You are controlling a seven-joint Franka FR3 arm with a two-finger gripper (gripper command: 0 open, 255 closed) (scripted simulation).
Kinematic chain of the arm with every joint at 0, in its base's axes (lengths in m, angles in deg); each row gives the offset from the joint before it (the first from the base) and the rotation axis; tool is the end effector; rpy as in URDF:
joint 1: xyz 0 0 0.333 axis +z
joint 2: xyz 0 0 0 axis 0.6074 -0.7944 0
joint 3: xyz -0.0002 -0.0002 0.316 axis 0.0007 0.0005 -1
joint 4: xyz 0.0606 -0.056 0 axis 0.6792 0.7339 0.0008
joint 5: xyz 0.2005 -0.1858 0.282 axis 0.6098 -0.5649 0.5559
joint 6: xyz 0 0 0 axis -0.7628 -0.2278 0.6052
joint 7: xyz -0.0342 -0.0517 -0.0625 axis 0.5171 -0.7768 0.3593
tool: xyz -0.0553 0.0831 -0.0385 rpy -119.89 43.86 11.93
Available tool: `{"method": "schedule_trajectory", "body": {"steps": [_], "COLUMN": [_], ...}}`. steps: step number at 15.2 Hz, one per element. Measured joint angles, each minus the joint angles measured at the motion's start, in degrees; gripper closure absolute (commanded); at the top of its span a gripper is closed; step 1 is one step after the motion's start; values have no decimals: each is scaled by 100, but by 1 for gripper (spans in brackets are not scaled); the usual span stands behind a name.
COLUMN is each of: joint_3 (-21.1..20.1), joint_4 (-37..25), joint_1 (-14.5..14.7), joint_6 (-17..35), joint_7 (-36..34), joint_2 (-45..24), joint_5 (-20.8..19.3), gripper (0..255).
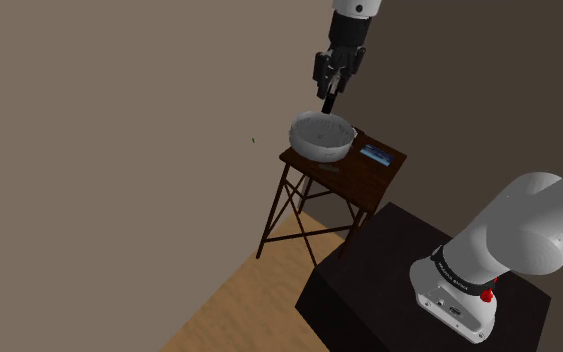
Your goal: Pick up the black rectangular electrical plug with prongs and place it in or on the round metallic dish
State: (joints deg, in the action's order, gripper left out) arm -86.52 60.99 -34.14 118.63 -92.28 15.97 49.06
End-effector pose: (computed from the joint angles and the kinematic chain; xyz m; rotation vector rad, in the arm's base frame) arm 0.4652 0.0871 0.5578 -3.1334 0.0243 0.0055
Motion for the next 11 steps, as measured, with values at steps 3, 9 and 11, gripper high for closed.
{"method": "schedule_trajectory", "body": {"steps": [3,9,11], "joint_3": [10,-11,-19], "joint_4": [208,630,774], "joint_1": [-7,4,8], "joint_6": [216,675,841], "joint_7": [24,12,6], "joint_2": [-9,-46,-71], "joint_5": [-1,6,7], "gripper": [255,255,255]}}
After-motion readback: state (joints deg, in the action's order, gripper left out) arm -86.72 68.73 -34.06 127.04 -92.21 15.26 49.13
